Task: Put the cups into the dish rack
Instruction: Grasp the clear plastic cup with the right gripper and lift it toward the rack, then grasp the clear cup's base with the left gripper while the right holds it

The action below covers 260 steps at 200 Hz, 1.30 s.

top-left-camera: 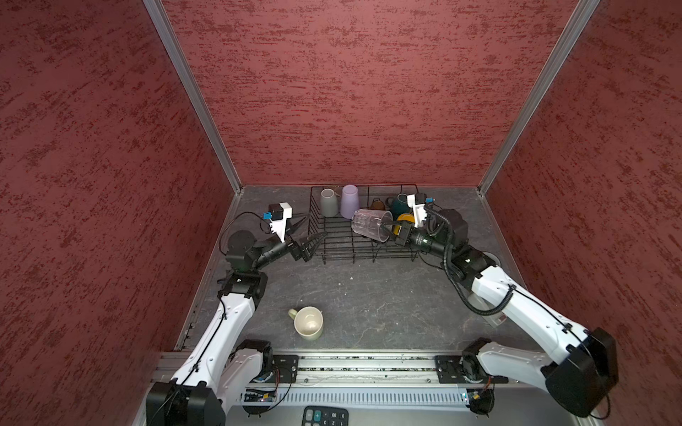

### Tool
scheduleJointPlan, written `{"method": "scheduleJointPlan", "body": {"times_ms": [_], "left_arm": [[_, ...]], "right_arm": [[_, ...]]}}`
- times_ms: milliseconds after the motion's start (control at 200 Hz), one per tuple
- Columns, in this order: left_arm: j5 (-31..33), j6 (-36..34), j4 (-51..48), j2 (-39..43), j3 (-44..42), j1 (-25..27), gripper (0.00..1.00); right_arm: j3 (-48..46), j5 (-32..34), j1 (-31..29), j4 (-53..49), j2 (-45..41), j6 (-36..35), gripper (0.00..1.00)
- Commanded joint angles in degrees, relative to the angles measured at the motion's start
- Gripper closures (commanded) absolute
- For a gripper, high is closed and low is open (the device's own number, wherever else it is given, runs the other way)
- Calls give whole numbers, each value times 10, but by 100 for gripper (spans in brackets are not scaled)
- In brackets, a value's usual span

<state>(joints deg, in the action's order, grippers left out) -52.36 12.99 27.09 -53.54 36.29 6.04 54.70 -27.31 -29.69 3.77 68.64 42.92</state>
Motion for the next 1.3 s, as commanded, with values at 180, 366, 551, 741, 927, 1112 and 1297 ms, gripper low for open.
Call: {"method": "scheduleJointPlan", "body": {"times_ms": [180,366,551,741,927,1112,1297], "left_arm": [[-109,33,126,-29,-14,21,0],[-114,36,127,-43,-11,29,0],[-126,43,140,-47,-13,37,0],[-138,59,162,-57,-10,45,0],[-152,82,186,-65,-8,49,0],[-168,87,190,-65,-5,54,4],[-186,88,188,-68,-2,60,11]], "right_arm": [[31,-190,-1,202,65,54,100],[34,-215,-21,211,82,49,100],[34,-223,-42,224,97,54,100],[47,-242,-66,239,119,59,100],[45,-255,-83,294,143,93,100],[47,-261,-94,340,175,123,100],[51,-264,-102,366,193,140,100]]}}
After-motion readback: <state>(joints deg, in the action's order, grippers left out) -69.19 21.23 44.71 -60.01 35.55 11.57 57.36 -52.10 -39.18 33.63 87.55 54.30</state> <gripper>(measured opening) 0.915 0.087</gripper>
